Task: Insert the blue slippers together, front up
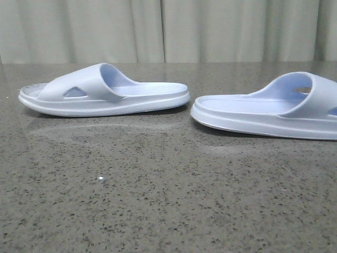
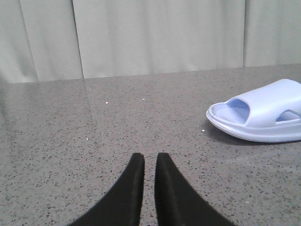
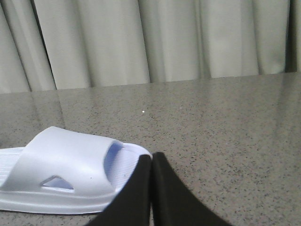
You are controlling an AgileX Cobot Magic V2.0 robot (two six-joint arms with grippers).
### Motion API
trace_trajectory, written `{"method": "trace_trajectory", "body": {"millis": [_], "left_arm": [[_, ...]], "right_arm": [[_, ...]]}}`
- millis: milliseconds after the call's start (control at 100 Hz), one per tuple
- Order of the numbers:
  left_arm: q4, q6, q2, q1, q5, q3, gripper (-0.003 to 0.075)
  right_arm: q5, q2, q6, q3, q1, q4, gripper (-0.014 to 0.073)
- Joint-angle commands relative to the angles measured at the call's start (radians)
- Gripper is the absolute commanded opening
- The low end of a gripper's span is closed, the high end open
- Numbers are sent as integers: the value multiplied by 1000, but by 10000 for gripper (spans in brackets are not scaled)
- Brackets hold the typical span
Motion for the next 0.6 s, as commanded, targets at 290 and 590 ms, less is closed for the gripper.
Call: {"method": "trace_trajectory", "body": {"millis": [290, 590], "left_arm": [[-2, -10, -28, 3, -126, 10, 16], [-2, -10, -28, 3, -149, 10, 16]], "right_arm": [[-115, -23, -2, 21, -5, -9, -107], [-135, -23, -2, 21, -5, -9, -107]]}}
